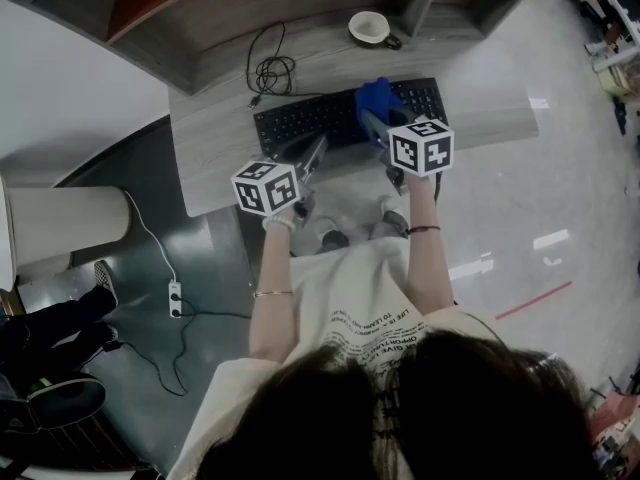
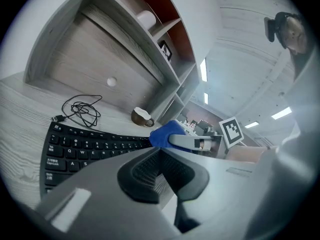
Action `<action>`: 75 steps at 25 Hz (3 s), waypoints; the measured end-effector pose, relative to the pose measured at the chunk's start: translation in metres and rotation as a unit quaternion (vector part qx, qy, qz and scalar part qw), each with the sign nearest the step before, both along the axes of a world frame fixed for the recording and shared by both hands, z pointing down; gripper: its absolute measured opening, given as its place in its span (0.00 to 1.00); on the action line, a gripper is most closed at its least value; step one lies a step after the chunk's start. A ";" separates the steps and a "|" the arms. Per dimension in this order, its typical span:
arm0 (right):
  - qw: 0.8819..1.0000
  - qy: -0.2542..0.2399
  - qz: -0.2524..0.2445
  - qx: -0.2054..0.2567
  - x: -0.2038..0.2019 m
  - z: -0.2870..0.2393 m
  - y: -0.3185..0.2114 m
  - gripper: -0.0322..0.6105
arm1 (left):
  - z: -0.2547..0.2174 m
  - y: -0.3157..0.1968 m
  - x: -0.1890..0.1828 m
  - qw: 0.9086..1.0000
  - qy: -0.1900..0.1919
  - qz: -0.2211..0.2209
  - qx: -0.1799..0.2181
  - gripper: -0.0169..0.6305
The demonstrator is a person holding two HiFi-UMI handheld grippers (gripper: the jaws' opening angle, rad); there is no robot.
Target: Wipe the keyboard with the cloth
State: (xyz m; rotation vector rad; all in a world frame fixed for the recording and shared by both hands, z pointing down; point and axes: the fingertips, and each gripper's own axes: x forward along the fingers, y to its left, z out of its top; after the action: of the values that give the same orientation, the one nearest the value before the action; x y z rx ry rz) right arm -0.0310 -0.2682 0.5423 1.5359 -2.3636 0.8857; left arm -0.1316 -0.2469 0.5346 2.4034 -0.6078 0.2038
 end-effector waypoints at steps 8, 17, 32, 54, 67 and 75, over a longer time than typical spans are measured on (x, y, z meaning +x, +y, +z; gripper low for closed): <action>1.000 -0.004 -0.001 0.005 -0.012 -0.003 -0.005 0.14 | -0.001 -0.002 -0.014 1.000 -0.001 -0.007 0.002 0.02; 1.000 -0.010 -0.005 0.008 -0.028 -0.003 -0.010 0.14 | -0.002 -0.005 -0.032 1.000 -0.002 -0.017 0.005 0.02; 1.000 -0.014 -0.022 0.008 -0.057 -0.001 -0.019 0.14 | 0.001 -0.009 -0.064 0.999 -0.004 -0.040 0.004 0.02; 0.998 -0.019 -0.052 0.009 -0.101 0.000 -0.029 0.14 | 0.003 -0.014 -0.106 0.997 -0.007 -0.072 0.004 0.02; 0.997 -0.020 -0.079 0.009 -0.128 0.001 -0.032 0.14 | 0.004 -0.014 -0.126 0.996 -0.010 -0.093 0.004 0.02; 0.995 -0.027 -0.090 0.010 -0.144 0.002 -0.031 0.14 | 0.005 -0.012 -0.138 0.995 -0.015 -0.102 0.005 0.02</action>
State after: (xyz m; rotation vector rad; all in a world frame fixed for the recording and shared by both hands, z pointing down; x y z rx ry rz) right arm -0.1746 -0.2993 0.5440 1.2947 -2.5095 0.8743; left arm -0.2694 -0.2590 0.5392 2.3317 -0.8641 0.1505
